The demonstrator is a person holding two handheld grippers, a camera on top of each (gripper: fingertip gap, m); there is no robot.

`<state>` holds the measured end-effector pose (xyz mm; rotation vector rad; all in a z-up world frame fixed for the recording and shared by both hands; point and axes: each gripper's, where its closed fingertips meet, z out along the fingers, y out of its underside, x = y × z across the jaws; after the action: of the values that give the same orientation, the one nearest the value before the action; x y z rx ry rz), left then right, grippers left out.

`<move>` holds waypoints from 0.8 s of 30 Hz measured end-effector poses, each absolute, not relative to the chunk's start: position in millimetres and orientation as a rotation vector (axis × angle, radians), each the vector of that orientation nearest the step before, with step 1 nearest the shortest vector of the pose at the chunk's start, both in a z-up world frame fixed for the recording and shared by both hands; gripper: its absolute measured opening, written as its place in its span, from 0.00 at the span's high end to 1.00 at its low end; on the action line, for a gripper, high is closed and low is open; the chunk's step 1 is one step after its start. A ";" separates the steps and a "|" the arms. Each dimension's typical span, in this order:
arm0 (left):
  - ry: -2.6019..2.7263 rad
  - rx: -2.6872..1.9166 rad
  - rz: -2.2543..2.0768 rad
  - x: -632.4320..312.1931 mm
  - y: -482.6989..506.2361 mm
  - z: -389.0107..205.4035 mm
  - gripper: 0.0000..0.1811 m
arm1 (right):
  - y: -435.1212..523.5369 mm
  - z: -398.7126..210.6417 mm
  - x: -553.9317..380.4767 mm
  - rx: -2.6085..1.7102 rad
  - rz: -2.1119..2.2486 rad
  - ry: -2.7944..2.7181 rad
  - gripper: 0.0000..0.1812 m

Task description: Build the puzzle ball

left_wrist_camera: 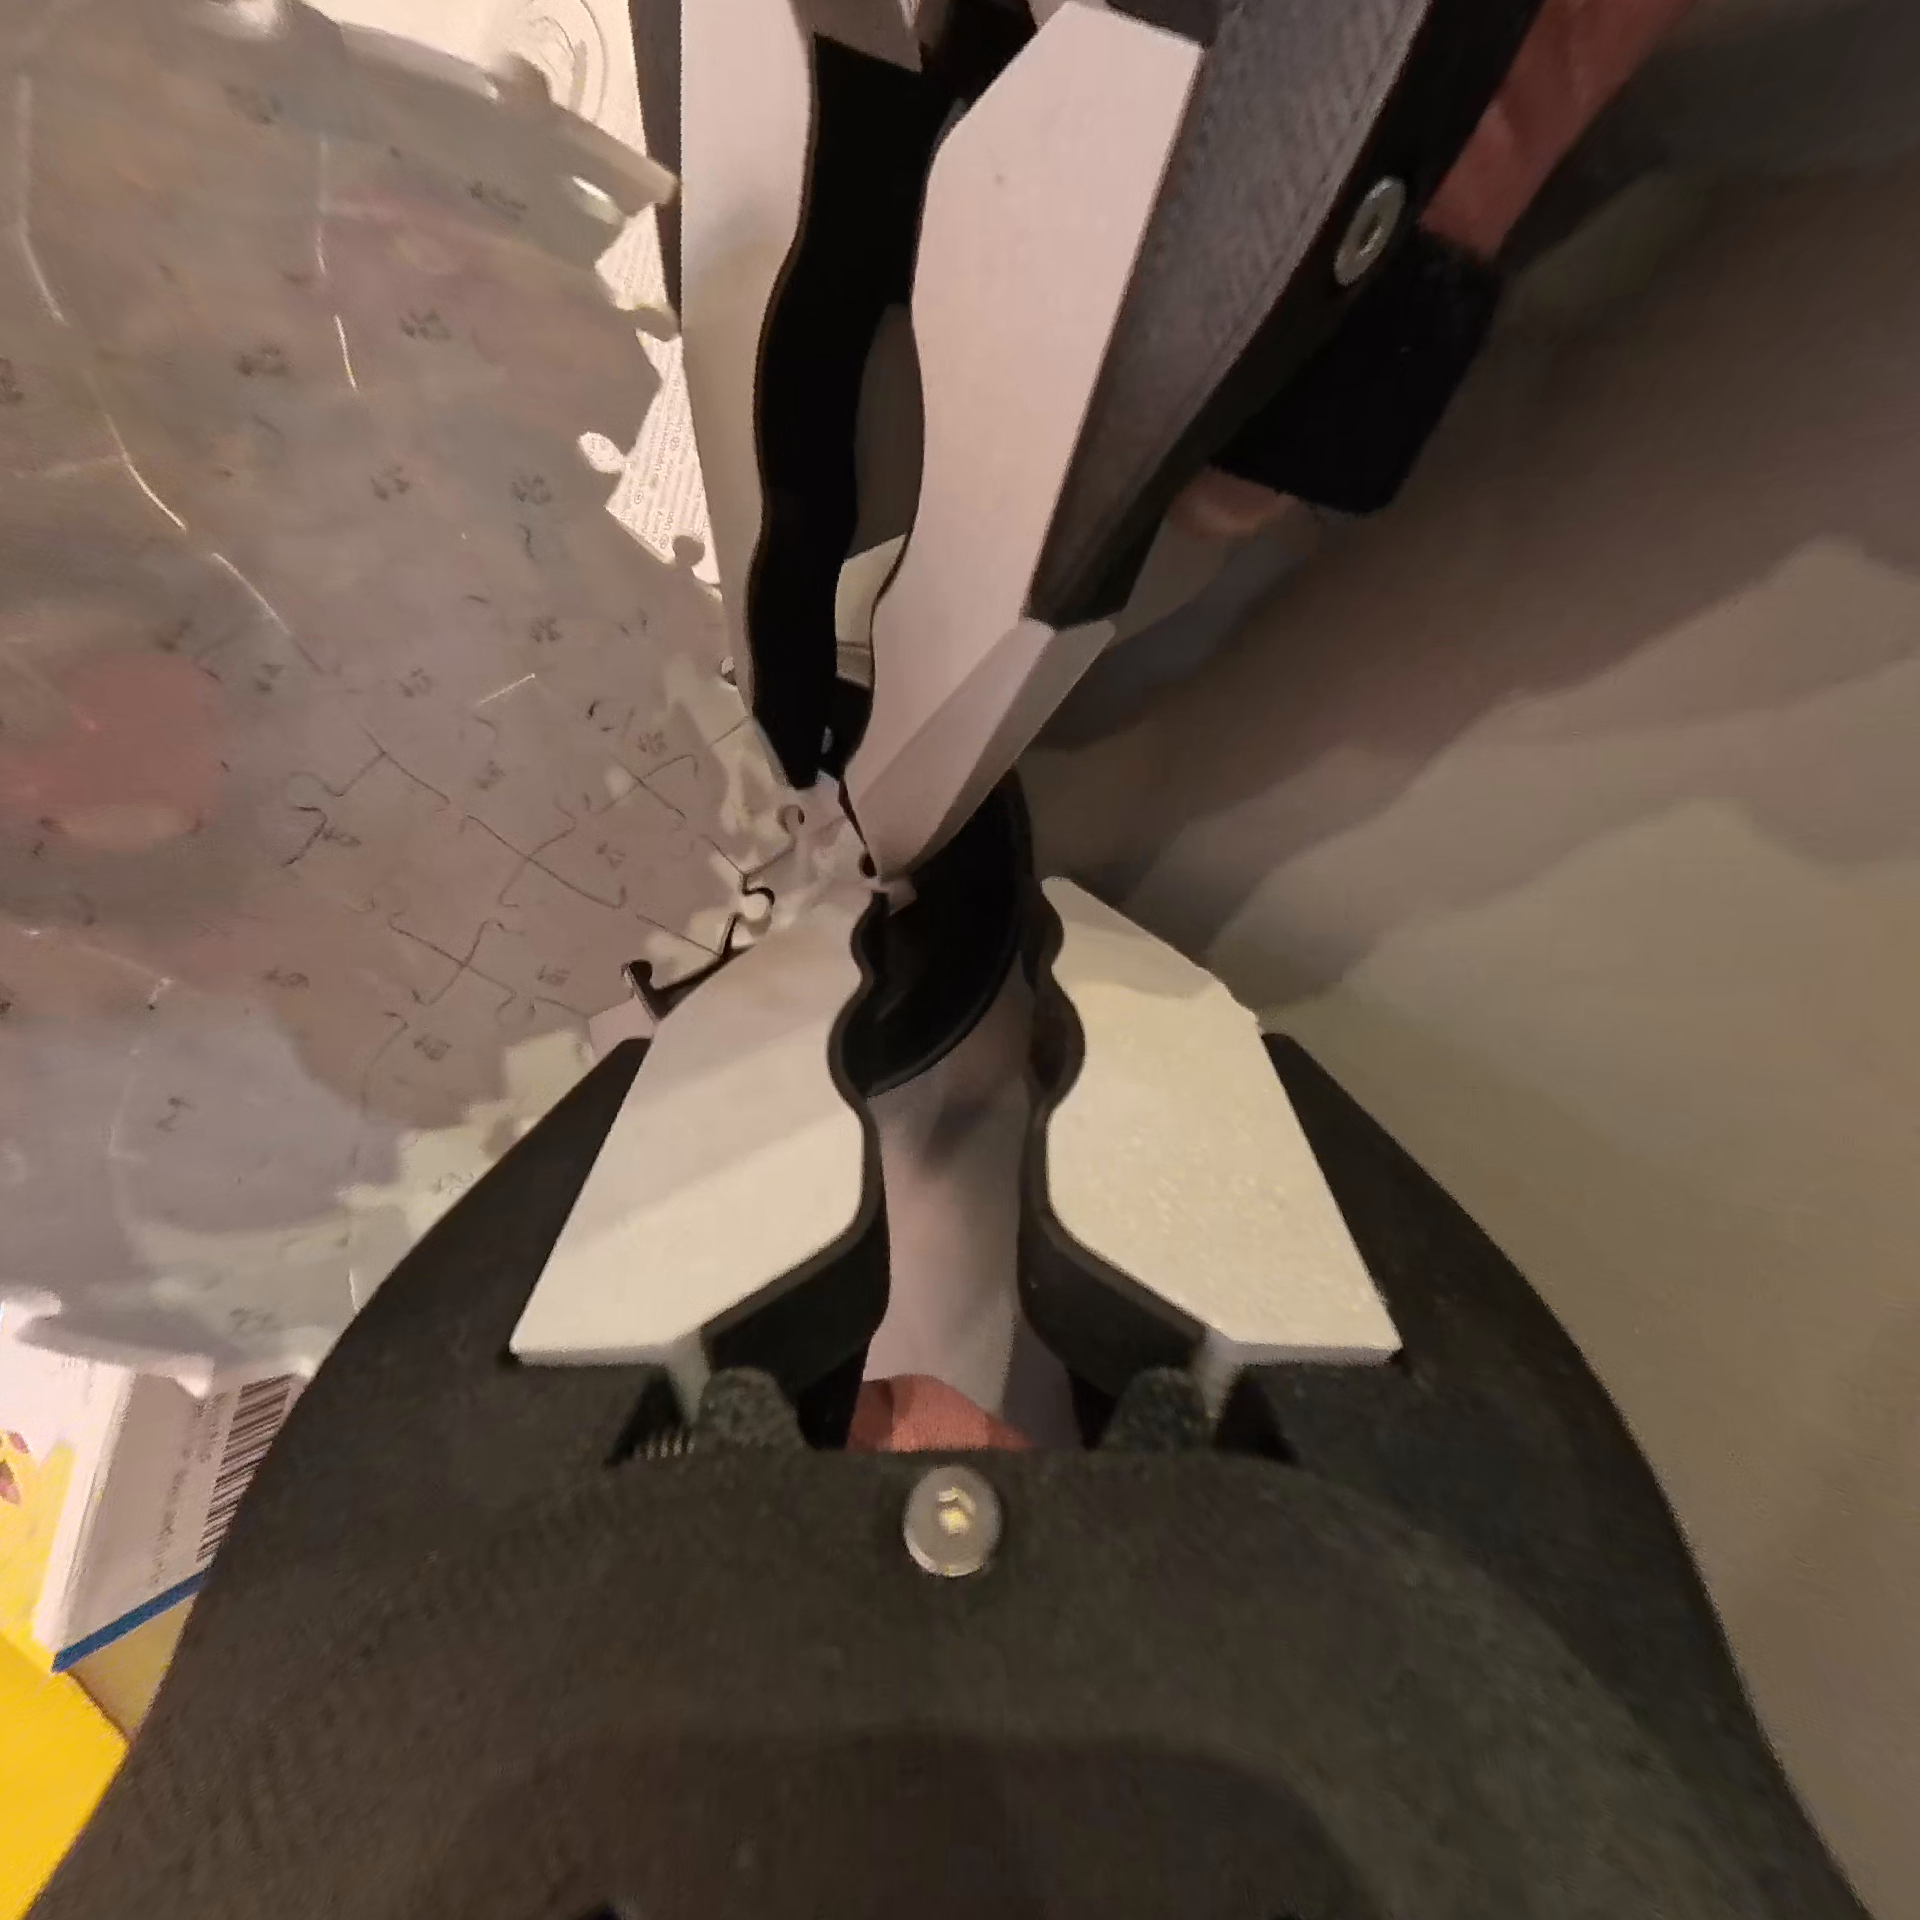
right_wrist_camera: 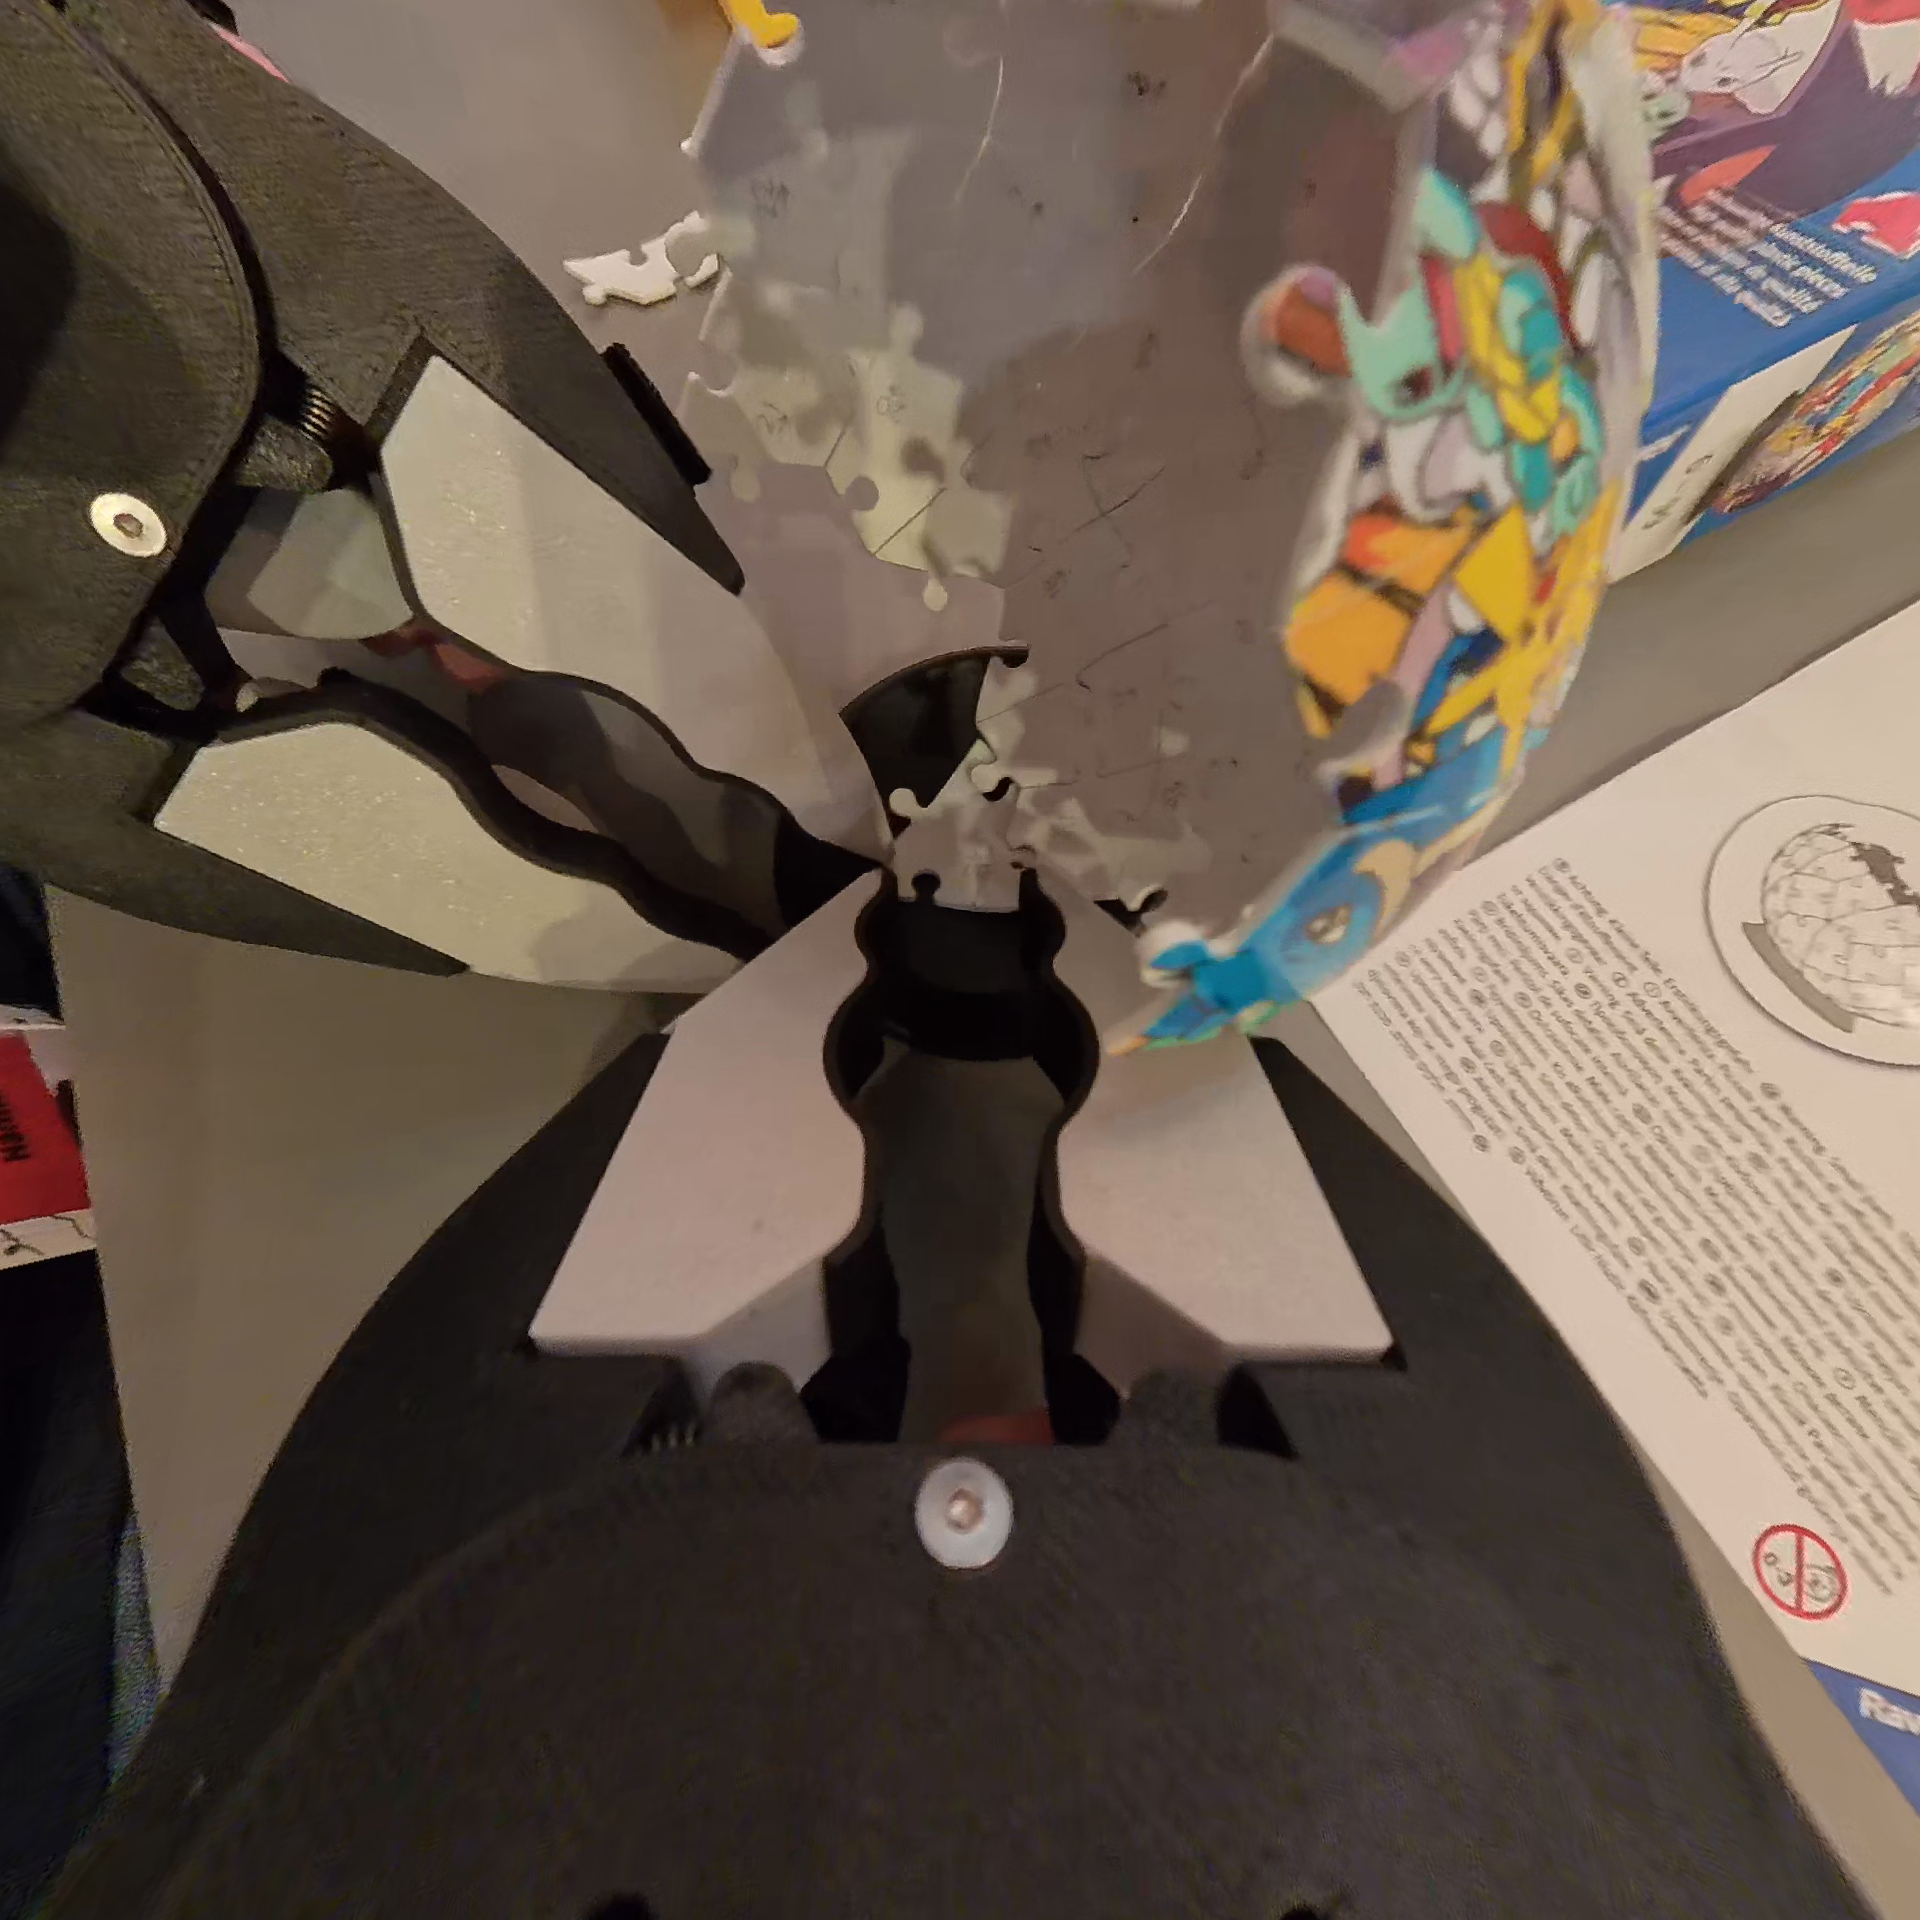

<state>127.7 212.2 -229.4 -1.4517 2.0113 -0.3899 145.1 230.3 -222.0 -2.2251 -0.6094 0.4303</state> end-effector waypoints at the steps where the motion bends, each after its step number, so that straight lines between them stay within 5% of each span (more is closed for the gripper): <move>1: 2.012 -1.458 -0.389 127.8 212.2 -229.5 0.87 | 230.2 -221.6 146.3 -2.228 0.445 -0.600 0.87; 24: 2.037 -1.493 -0.438 136.9 210.1 -230.1 0.83 | 230.9 -221.8 145.9 -2.203 0.403 -0.668 0.81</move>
<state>136.9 210.1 -230.1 -1.4925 2.0366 -0.4379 145.9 230.9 -221.8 -2.2033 -0.6679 0.4027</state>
